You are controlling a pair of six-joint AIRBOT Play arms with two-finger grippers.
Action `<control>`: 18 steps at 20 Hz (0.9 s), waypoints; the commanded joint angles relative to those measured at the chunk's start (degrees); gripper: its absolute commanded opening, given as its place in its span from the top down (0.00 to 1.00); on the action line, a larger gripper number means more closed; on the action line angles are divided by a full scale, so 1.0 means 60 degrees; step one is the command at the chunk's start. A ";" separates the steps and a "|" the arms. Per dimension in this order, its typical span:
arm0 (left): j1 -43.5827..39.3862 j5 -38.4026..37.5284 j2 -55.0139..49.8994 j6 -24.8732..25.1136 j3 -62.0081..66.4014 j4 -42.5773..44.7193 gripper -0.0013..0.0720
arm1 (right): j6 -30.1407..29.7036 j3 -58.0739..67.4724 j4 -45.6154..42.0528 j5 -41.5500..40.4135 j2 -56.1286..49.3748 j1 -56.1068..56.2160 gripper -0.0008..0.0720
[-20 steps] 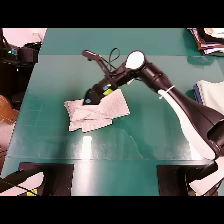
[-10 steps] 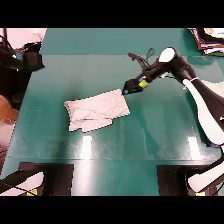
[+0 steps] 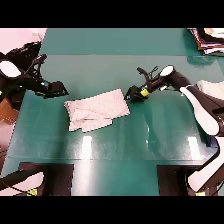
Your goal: Fold the shirts.
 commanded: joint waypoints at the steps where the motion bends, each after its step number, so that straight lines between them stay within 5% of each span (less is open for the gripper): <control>1: 0.0000 0.0270 -0.0047 -0.0004 -0.0237 -0.0412 0.30 | -0.0047 -0.0073 0.0634 -0.0306 -0.0594 0.0506 0.18; 2: -0.0004 0.0270 -0.0047 0.0000 -0.0237 -0.0484 0.31 | -0.0062 -0.0073 0.0634 -0.0324 -0.0688 0.0714 0.18; 3: 0.0000 0.0270 -0.0047 0.0004 -0.0237 -0.0543 0.49 | -0.0095 -0.0073 0.0630 -0.0393 -0.0743 0.0907 0.21; 4: -0.0004 0.0277 -0.0047 0.0106 -0.0237 -0.0605 0.82 | -0.0204 -0.0073 0.0630 -0.0543 -0.0754 0.1093 0.28; 5: 0.0000 0.0273 -0.0047 0.0382 -0.0237 -0.0736 0.95 | -0.0350 -0.0073 0.0648 -0.0725 -0.0743 0.1242 0.32; 9: -0.0004 0.0266 -0.0033 0.0503 -0.0237 -0.1129 0.95 | -0.1286 -0.0069 0.1137 -0.0980 -0.0688 0.1333 0.94; 18: -0.0466 0.0433 0.0634 0.0503 -0.0186 -0.1235 0.95 | -0.1413 -0.0073 0.1020 -0.1971 0.2313 -0.2280 0.97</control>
